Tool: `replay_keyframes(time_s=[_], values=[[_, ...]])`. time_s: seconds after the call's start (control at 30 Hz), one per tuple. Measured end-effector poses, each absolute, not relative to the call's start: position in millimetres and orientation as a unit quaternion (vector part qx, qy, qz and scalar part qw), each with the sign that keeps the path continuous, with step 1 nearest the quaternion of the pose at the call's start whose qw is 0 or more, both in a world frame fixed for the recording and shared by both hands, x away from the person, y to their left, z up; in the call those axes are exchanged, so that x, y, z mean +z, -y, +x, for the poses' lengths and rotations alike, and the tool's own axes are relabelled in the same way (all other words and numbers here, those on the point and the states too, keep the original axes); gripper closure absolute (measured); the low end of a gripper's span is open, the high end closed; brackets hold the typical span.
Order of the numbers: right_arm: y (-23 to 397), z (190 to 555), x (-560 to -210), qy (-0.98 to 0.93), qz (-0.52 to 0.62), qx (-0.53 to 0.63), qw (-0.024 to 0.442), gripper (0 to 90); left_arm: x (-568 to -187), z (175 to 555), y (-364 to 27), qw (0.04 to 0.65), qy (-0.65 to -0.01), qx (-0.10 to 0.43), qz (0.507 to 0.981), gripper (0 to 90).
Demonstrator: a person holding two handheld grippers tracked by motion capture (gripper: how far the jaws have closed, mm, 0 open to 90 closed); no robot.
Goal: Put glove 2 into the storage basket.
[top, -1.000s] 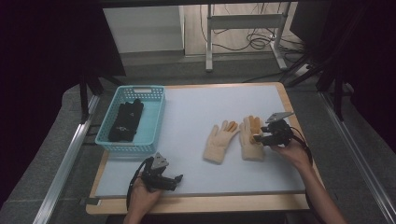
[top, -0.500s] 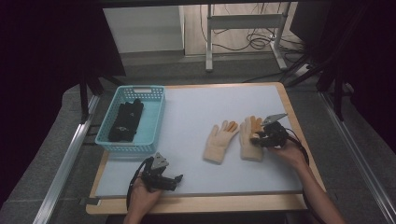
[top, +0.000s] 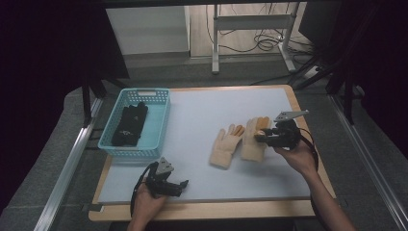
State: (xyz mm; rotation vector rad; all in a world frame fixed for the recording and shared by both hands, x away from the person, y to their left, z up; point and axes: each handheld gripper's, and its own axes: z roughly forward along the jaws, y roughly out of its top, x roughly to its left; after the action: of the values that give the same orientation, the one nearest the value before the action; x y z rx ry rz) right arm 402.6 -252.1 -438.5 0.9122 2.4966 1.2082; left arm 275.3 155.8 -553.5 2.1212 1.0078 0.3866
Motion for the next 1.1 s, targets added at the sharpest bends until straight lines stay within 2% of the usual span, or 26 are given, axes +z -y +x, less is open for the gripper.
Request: replay_keyframes(time_s=[0.13, 0.17, 0.3, 0.33, 0.5, 0.67, 0.8, 1.1], values=[[236, 398, -428, -0.848, 0.305, 0.420, 0.106, 58.6, -554, 275, -156, 0.372, -0.393, 0.151, 0.827, 6.5], [218, 395, -422, -0.848, 0.301, 0.422, 0.106, 58.5, -553, 275, -156, 0.372, -0.393, 0.151, 0.827, 6.5], [191, 393, -422, -0.851, 0.297, 0.419, 0.109, 58.4, -554, 275, -156, 0.372, -0.393, 0.152, 0.827, 6.6], [175, 393, -426, -0.851, 0.304, 0.412, 0.116, 58.4, -553, 275, -156, 0.372, -0.393, 0.151, 0.827, 6.6], [148, 398, -448, -0.853, 0.316, 0.396, 0.121, 58.4, -554, 275, -156, 0.372, -0.393, 0.151, 0.828, 6.6], [141, 401, -472, -0.855, 0.331, 0.382, 0.119, 58.3, -554, 275, -156, 0.372, -0.392, 0.151, 0.828, 6.6], [143, 398, -485, -0.861, 0.331, 0.360, 0.138, 58.2, -554, 275, -156, 0.373, -0.393, 0.151, 0.827, 6.6], [154, 395, -496, -0.858, 0.341, 0.358, 0.137, 55.7, -554, 275, -156, 0.373, -0.393, 0.151, 0.827, 6.6]])
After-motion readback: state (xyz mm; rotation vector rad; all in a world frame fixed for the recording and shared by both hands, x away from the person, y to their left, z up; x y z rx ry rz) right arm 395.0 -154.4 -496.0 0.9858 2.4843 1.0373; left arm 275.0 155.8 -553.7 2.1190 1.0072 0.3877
